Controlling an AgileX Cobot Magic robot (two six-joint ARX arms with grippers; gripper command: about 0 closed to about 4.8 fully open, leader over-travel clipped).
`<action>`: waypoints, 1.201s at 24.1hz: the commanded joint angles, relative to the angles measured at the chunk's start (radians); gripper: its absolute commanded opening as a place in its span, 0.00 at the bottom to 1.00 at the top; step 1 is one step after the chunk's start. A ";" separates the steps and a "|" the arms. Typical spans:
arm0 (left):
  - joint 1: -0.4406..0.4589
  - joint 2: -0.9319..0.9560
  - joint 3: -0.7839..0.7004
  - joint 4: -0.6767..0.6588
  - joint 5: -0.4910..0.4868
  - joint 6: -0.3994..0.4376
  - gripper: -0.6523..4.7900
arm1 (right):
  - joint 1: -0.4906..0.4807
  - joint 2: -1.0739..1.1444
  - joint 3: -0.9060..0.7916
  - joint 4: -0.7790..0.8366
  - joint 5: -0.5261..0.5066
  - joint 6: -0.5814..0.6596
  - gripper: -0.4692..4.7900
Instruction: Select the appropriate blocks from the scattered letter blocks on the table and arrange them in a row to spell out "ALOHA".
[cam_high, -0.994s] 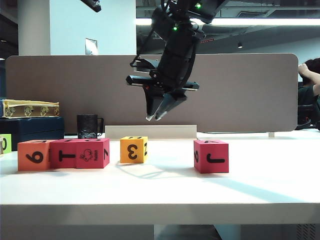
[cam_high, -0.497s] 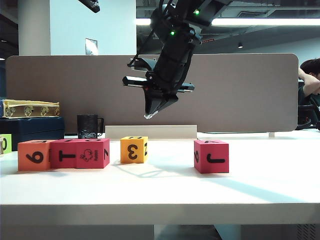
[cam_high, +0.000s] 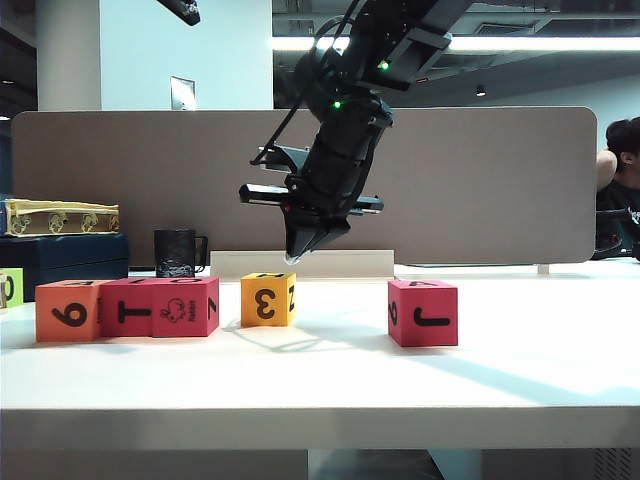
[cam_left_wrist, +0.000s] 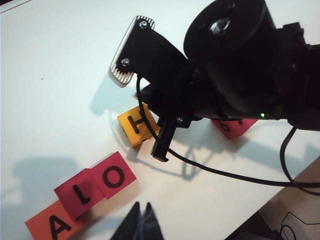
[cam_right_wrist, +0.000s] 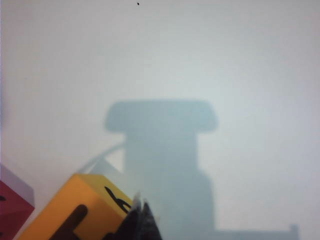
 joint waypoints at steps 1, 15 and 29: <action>0.000 -0.008 0.006 0.005 0.005 0.001 0.11 | 0.002 0.003 0.004 0.010 -0.031 0.010 0.07; 0.000 -0.015 0.006 -0.010 0.003 -0.002 0.11 | 0.016 0.003 0.004 -0.055 -0.060 0.016 0.07; 0.009 -0.039 0.006 -0.010 -0.003 0.000 0.11 | 0.066 0.004 0.004 -0.164 -0.061 0.015 0.07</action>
